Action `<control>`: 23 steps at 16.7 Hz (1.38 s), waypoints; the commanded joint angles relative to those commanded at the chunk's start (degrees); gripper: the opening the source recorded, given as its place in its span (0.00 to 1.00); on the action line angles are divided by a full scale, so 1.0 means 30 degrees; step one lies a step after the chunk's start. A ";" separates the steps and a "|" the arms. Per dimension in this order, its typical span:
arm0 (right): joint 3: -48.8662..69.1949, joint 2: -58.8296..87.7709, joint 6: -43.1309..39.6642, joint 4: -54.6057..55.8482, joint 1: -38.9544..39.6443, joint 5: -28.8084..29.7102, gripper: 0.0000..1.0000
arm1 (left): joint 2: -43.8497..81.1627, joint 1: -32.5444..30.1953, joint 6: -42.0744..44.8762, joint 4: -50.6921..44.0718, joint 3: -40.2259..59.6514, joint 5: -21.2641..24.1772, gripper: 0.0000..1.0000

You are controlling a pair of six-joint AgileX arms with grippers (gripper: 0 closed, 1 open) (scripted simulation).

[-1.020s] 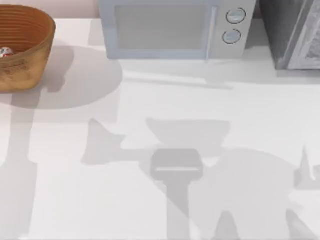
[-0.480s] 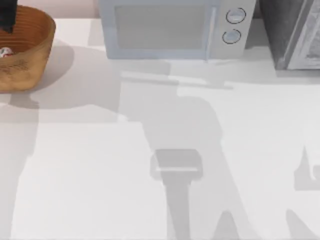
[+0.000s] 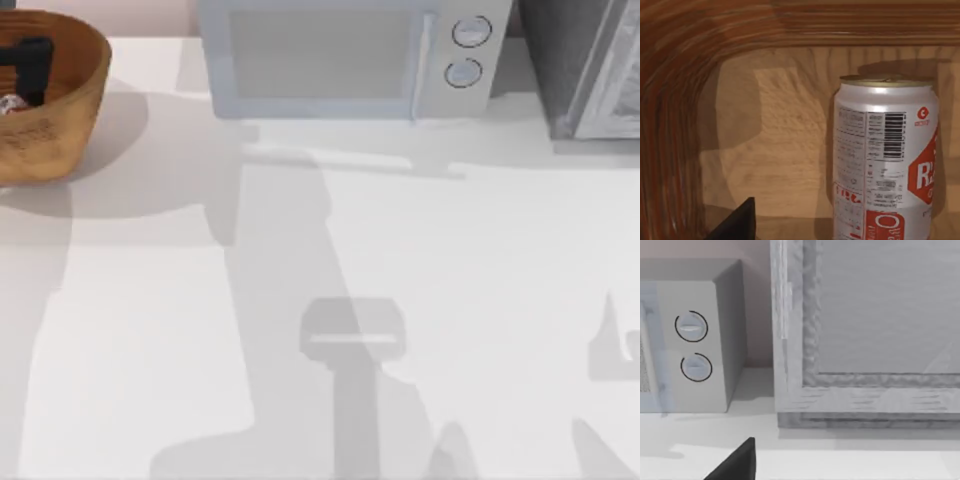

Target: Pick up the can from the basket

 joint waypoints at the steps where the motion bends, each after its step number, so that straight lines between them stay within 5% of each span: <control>1: 0.0000 0.0000 0.0000 0.0000 0.0000 0.0000 1.00 | 0.0000 0.0000 0.0000 0.0000 0.0000 0.0000 1.00; 17: 0.0000 0.0000 0.0000 0.0000 0.0000 0.0000 1.00 | 0.1125 -0.0174 -0.0165 0.3461 -0.2323 -0.0017 1.00; 23: 0.0000 0.0000 0.0000 0.0000 0.0000 0.0000 1.00 | 0.1125 -0.0174 -0.0165 0.3461 -0.2323 -0.0017 0.55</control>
